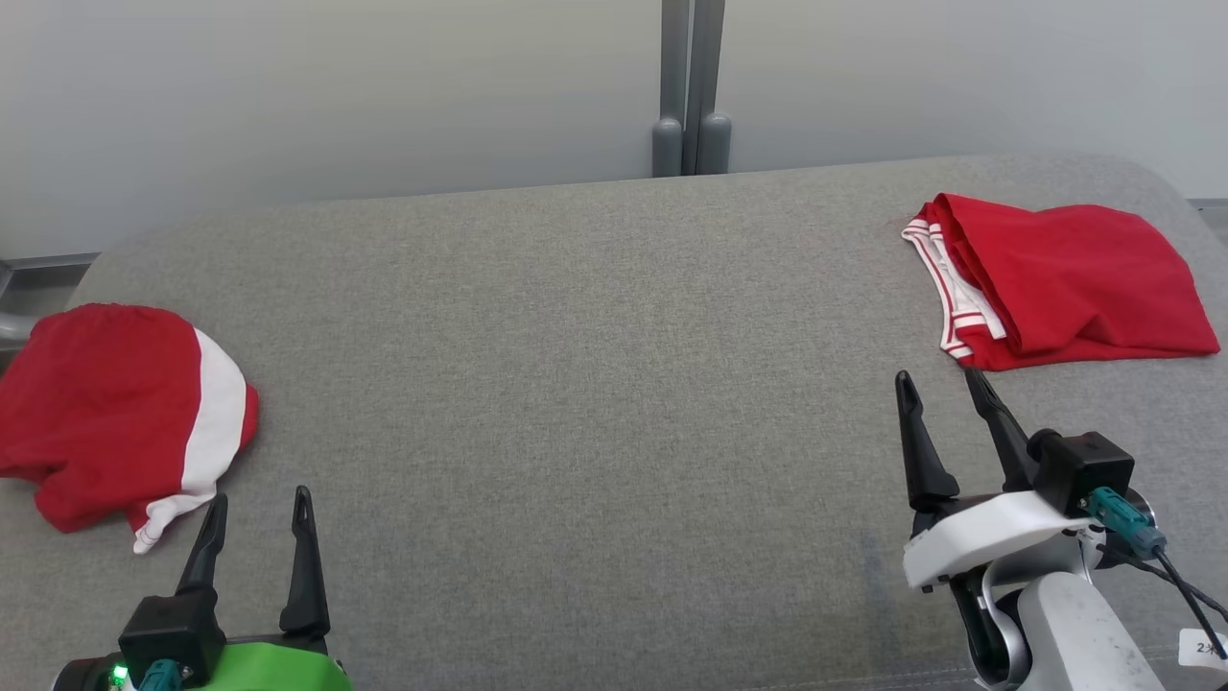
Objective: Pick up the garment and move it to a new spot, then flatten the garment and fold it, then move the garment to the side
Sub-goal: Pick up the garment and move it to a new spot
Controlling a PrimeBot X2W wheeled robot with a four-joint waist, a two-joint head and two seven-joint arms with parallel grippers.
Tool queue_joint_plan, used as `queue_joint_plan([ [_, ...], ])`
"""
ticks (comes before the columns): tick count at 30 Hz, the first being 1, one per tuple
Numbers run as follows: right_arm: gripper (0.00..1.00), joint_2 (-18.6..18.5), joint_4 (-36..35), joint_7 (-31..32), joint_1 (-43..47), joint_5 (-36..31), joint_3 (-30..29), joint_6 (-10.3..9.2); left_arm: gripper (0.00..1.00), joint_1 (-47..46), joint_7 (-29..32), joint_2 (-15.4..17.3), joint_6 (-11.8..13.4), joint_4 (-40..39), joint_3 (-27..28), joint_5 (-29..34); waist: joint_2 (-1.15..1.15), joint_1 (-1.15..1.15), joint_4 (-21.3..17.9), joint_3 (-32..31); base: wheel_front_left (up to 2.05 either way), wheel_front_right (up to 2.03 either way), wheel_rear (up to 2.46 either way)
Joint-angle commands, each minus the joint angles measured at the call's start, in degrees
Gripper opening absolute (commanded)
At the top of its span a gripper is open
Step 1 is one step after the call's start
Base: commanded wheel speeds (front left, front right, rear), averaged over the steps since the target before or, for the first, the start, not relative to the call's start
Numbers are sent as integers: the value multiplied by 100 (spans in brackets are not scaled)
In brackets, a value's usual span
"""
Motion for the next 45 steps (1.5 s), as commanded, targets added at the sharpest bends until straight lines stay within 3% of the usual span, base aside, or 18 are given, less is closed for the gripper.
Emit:
queue_joint_plan([
  [1,100,-29,41,-17,-74,-20,14,0,100,72,-39,10,54,-18,-14,-26,0,0,20,-17,0,0,0],
  [18,100,-50,77,-38,57,117,264,0,100,-3,-159,47,118,129,-24,-171,0,0,20,-91,0,0,0],
  [45,100,2,-111,-42,378,136,186,0,100,-88,-195,173,202,182,-139,-223,0,0,-38,-119,0,0,0],
])
